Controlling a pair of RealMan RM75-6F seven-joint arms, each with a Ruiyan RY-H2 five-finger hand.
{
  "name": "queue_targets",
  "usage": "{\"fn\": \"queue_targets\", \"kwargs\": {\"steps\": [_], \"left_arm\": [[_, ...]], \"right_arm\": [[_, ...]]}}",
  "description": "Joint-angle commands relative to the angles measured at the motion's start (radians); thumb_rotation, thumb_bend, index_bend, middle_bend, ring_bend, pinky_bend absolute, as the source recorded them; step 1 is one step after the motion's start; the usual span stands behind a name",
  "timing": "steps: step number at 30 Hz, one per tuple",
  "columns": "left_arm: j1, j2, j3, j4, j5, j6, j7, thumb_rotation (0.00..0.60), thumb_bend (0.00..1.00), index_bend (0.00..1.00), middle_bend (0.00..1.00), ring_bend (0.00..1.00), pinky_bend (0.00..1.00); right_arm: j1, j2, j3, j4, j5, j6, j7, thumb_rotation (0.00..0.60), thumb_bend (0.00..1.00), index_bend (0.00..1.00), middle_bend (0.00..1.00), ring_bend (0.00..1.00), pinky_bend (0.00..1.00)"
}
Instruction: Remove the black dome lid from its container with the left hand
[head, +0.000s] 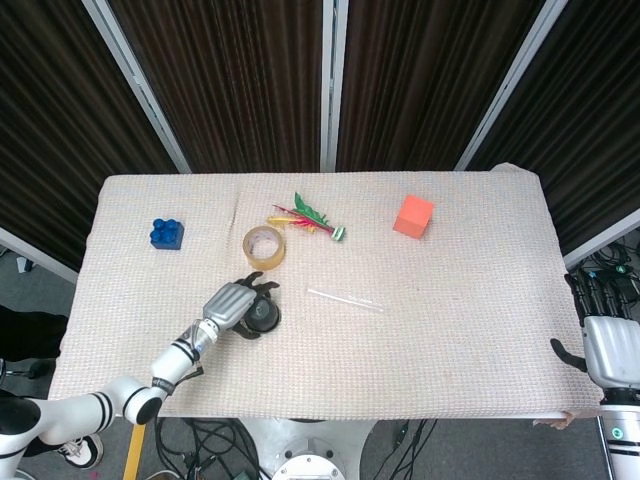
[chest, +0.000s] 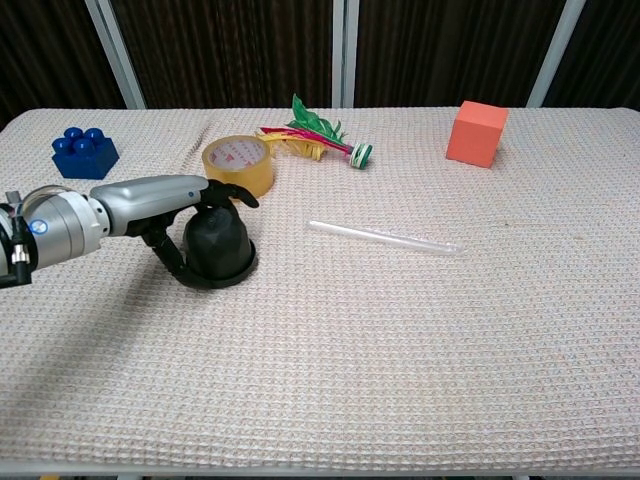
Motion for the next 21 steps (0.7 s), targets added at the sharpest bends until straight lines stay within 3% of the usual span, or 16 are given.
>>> {"fn": "queue_targets", "kwargs": {"steps": [1, 17, 21], "left_arm": [[0.000, 0.000, -0.002, -0.001, -0.002, 0.003, 0.001, 0.600, 0.12, 0.14, 0.27, 0.01, 0.21], [0.000, -0.003, -0.003, 0.001, -0.003, 0.007, 0.008, 0.600, 0.15, 0.16, 0.32, 0.02, 0.21], [0.000, 0.000, 0.000, -0.001, 0.003, 0.010, 0.003, 0.600, 0.15, 0.17, 0.34, 0.07, 0.21]], "right_arm": [[0.000, 0.001, -0.001, -0.001, 0.001, -0.002, 0.001, 0.600, 0.10, 0.00, 0.00, 0.00, 0.00], [0.000, 0.000, -0.002, 0.002, 0.007, -0.007, 0.006, 0.600, 0.11, 0.00, 0.00, 0.00, 0.00], [0.001, -0.001, -0.002, 0.005, 0.009, -0.009, 0.009, 0.600, 0.11, 0.00, 0.00, 0.00, 0.00]]}}
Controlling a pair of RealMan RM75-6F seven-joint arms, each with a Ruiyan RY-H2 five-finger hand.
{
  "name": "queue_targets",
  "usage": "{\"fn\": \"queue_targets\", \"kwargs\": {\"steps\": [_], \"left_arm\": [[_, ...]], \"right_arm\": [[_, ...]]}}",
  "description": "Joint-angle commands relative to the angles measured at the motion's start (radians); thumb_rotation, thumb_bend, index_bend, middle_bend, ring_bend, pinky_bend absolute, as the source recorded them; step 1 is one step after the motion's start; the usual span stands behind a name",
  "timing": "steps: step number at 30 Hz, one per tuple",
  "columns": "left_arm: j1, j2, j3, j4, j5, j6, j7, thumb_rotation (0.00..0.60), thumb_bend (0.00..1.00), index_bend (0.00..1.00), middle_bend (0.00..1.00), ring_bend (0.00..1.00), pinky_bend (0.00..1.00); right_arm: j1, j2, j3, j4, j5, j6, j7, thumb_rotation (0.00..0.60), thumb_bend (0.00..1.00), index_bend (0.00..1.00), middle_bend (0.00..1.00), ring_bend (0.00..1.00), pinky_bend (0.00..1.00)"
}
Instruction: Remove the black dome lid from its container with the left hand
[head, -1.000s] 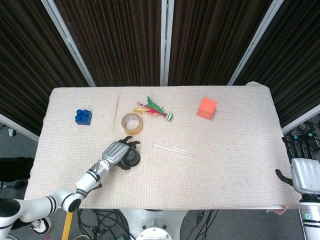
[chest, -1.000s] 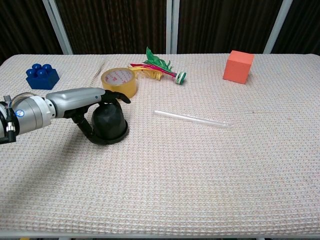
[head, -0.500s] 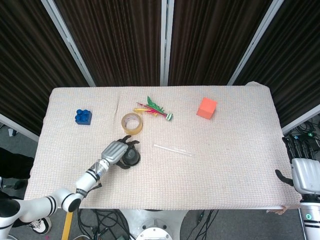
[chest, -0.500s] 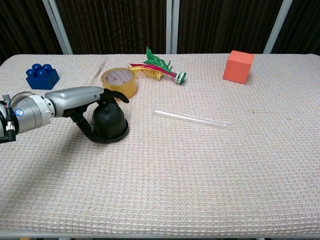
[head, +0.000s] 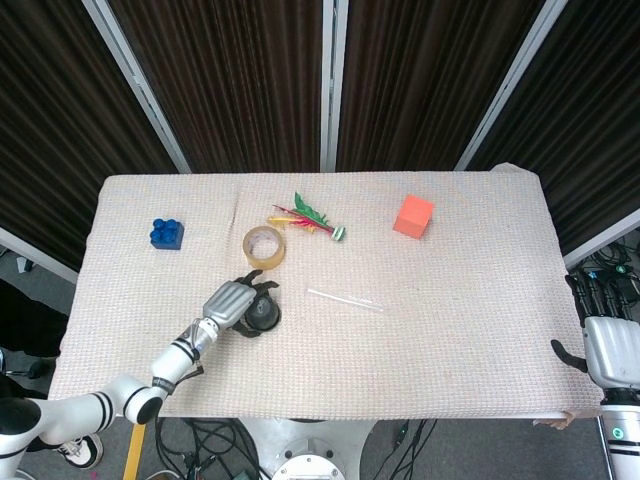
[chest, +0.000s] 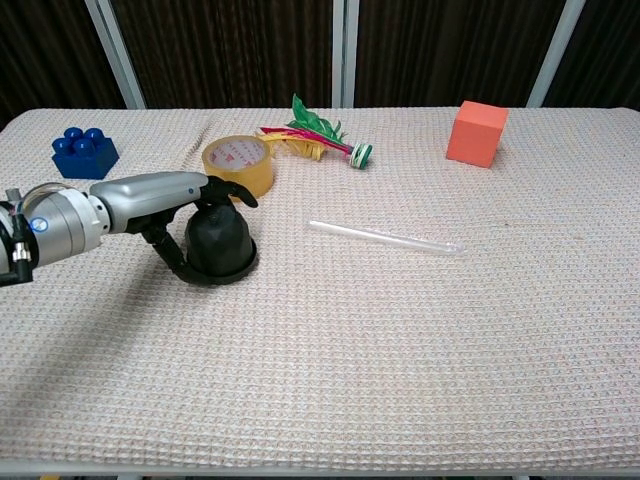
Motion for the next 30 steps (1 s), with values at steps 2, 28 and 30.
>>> {"fn": "queue_targets", "kwargs": {"steps": [2, 28, 30], "left_arm": [[0.000, 0.005, 0.001, -0.005, 0.002, 0.000, -0.005, 0.600, 0.15, 0.17, 0.34, 0.09, 0.21], [-0.006, 0.123, -0.029, -0.150, 0.010, 0.033, -0.014, 0.600, 0.18, 0.37, 0.39, 0.12, 0.21], [-0.009, 0.144, -0.033, -0.165, 0.002, 0.026, -0.004, 0.600, 0.18, 0.37, 0.39, 0.12, 0.22]], "right_arm": [[0.000, -0.001, 0.000, 0.002, 0.001, -0.001, 0.002, 0.600, 0.11, 0.00, 0.00, 0.00, 0.00], [-0.003, -0.002, 0.002, 0.007, 0.000, 0.007, 0.017, 0.600, 0.11, 0.00, 0.00, 0.00, 0.00], [-0.004, -0.002, 0.003, 0.007, -0.001, 0.010, 0.021, 0.600, 0.11, 0.00, 0.00, 0.00, 0.00]]}}
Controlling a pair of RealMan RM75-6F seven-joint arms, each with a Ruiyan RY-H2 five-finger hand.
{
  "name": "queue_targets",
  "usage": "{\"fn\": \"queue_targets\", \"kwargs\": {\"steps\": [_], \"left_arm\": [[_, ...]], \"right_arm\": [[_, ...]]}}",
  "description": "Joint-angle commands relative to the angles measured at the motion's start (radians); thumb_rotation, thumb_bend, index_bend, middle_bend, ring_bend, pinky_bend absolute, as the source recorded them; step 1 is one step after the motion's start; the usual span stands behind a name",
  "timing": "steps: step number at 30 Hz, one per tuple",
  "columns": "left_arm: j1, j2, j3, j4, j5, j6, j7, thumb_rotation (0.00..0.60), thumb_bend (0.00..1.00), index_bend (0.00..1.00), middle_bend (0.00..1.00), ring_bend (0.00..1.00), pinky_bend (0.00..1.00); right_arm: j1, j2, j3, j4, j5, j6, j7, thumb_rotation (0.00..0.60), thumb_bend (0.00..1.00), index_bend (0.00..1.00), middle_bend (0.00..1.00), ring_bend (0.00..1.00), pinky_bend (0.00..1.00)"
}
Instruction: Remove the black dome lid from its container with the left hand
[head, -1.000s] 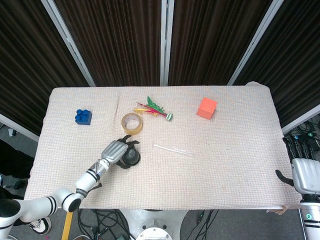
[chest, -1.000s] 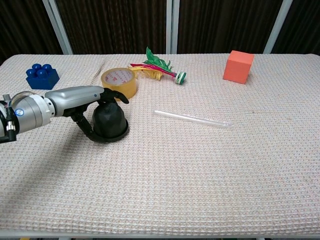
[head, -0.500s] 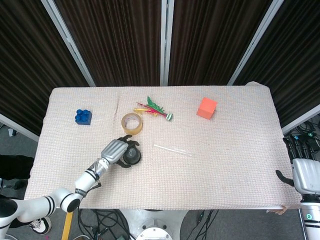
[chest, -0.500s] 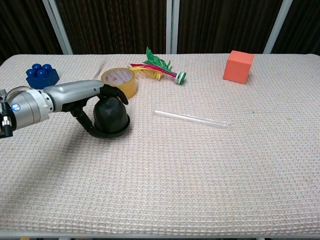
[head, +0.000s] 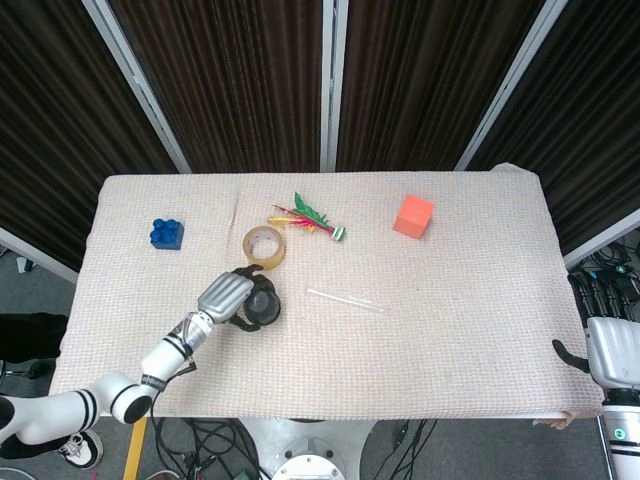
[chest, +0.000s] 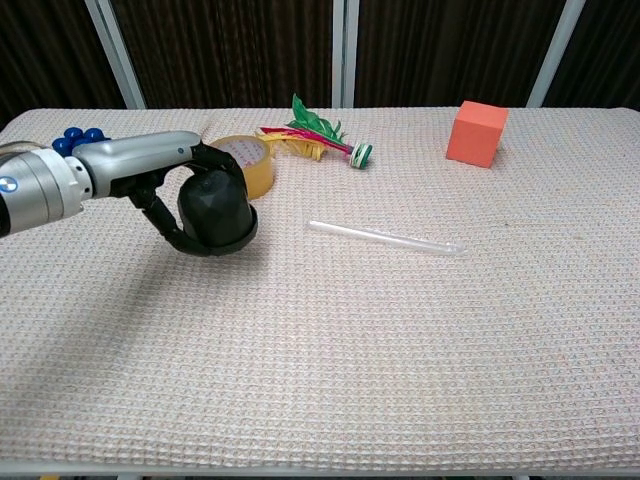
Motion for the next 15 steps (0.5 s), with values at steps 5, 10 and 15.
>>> {"fn": "queue_targets", "kwargs": {"steps": [5, 10, 15], "left_arm": [[-0.010, 0.101, -0.021, -0.078, -0.042, -0.019, 0.060, 0.600, 0.18, 0.37, 0.39, 0.12, 0.22], [-0.002, 0.176, -0.031, -0.123, -0.092, -0.013, 0.119, 0.600, 0.18, 0.37, 0.41, 0.12, 0.23], [0.006, 0.236, -0.052, -0.173, -0.141, 0.017, 0.179, 0.600, 0.18, 0.37, 0.42, 0.12, 0.23]], "right_arm": [[-0.005, 0.001, -0.001, 0.004, -0.011, 0.010, 0.015, 0.600, 0.11, 0.00, 0.00, 0.00, 0.00], [-0.009, 0.000, -0.001, 0.013, -0.020, 0.019, 0.032, 0.600, 0.12, 0.00, 0.00, 0.00, 0.00], [-0.017, 0.000, -0.002, 0.018, -0.034, 0.038, 0.053, 0.600, 0.12, 0.00, 0.00, 0.00, 0.00]]}}
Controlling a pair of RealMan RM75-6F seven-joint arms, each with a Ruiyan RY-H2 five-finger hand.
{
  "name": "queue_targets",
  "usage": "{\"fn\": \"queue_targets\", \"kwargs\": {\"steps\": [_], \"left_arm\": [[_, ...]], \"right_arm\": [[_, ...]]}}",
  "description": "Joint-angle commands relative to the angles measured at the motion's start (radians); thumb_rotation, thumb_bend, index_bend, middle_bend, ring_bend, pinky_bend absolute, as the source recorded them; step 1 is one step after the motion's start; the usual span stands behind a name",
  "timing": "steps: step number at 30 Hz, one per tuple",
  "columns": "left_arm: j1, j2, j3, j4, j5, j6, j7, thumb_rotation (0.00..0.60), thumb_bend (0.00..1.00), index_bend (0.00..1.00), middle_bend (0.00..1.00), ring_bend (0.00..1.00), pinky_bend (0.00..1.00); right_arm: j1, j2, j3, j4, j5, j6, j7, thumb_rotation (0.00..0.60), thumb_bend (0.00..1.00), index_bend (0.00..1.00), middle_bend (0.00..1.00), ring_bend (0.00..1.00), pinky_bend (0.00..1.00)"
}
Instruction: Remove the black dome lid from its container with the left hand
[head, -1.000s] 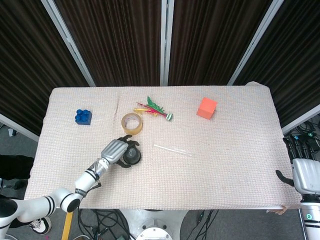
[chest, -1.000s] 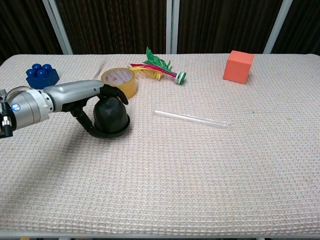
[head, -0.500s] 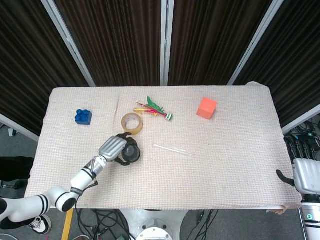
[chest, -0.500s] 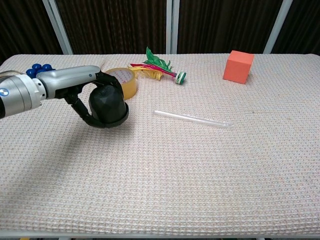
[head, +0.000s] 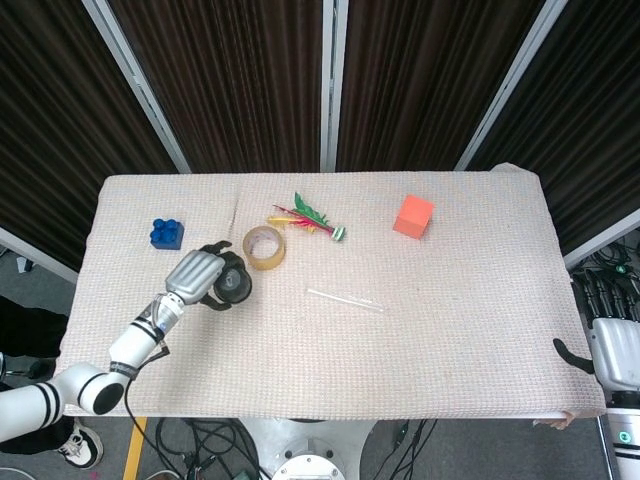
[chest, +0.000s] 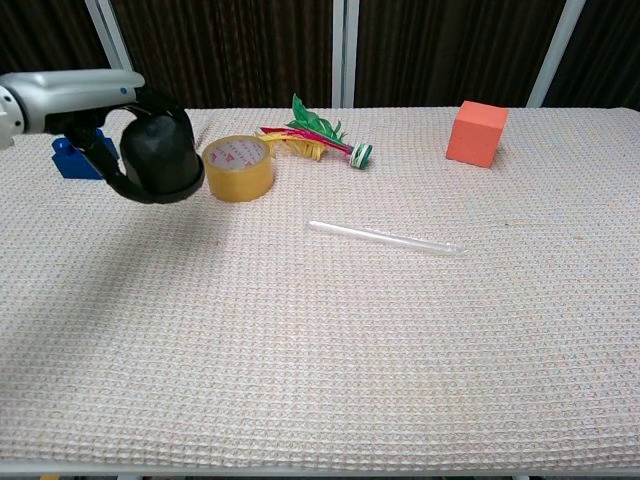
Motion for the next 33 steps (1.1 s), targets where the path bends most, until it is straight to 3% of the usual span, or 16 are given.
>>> {"fn": "queue_targets", "kwargs": {"steps": [1, 7, 11, 14, 17, 22, 25, 29, 33], "left_arm": [[0.003, 0.052, -0.029, -0.058, -0.039, 0.028, 0.044, 0.600, 0.18, 0.37, 0.42, 0.12, 0.23], [-0.004, 0.119, -0.068, -0.160, -0.066, 0.076, 0.106, 0.600, 0.18, 0.39, 0.44, 0.12, 0.23], [0.000, 0.063, -0.012, -0.093, -0.127, 0.010, 0.111, 0.600, 0.18, 0.39, 0.44, 0.13, 0.23], [-0.013, 0.026, -0.004, -0.035, -0.155, -0.031, 0.099, 0.600, 0.18, 0.39, 0.44, 0.13, 0.23], [-0.030, 0.051, -0.048, -0.069, -0.121, 0.008, 0.098, 0.600, 0.18, 0.39, 0.44, 0.13, 0.23], [-0.043, 0.148, -0.125, -0.220, -0.073, 0.098, 0.120, 0.600, 0.18, 0.39, 0.45, 0.14, 0.23], [-0.030, 0.142, -0.077, -0.219, -0.105, 0.067, 0.132, 0.600, 0.18, 0.39, 0.46, 0.14, 0.23], [-0.022, 0.053, 0.009, -0.092, -0.200, -0.052, 0.104, 0.600, 0.18, 0.39, 0.46, 0.14, 0.23], [-0.027, 0.016, 0.002, -0.033, -0.189, -0.053, 0.077, 0.600, 0.19, 0.39, 0.46, 0.15, 0.23]], "right_arm": [[-0.005, 0.001, -0.001, 0.005, -0.006, 0.008, 0.009, 0.600, 0.12, 0.00, 0.00, 0.00, 0.00], [-0.010, 0.004, -0.001, 0.004, -0.008, 0.014, 0.010, 0.600, 0.12, 0.00, 0.00, 0.00, 0.00], [-0.009, 0.003, -0.002, 0.005, 0.000, 0.004, 0.005, 0.600, 0.12, 0.00, 0.00, 0.00, 0.00], [-0.010, 0.003, 0.000, 0.004, 0.005, 0.004, 0.007, 0.600, 0.12, 0.00, 0.00, 0.00, 0.00], [-0.011, 0.004, 0.002, 0.007, 0.007, 0.006, 0.004, 0.600, 0.12, 0.00, 0.00, 0.00, 0.00], [-0.009, 0.001, 0.001, 0.011, 0.011, -0.003, 0.007, 0.600, 0.12, 0.00, 0.00, 0.00, 0.00], [-0.008, -0.001, -0.004, 0.016, 0.009, -0.011, 0.010, 0.600, 0.12, 0.00, 0.00, 0.00, 0.00], [-0.006, -0.001, 0.001, 0.021, 0.018, -0.017, 0.015, 0.600, 0.12, 0.00, 0.00, 0.00, 0.00], [-0.007, 0.001, 0.003, 0.020, 0.020, -0.013, 0.011, 0.600, 0.12, 0.00, 0.00, 0.00, 0.00]]}}
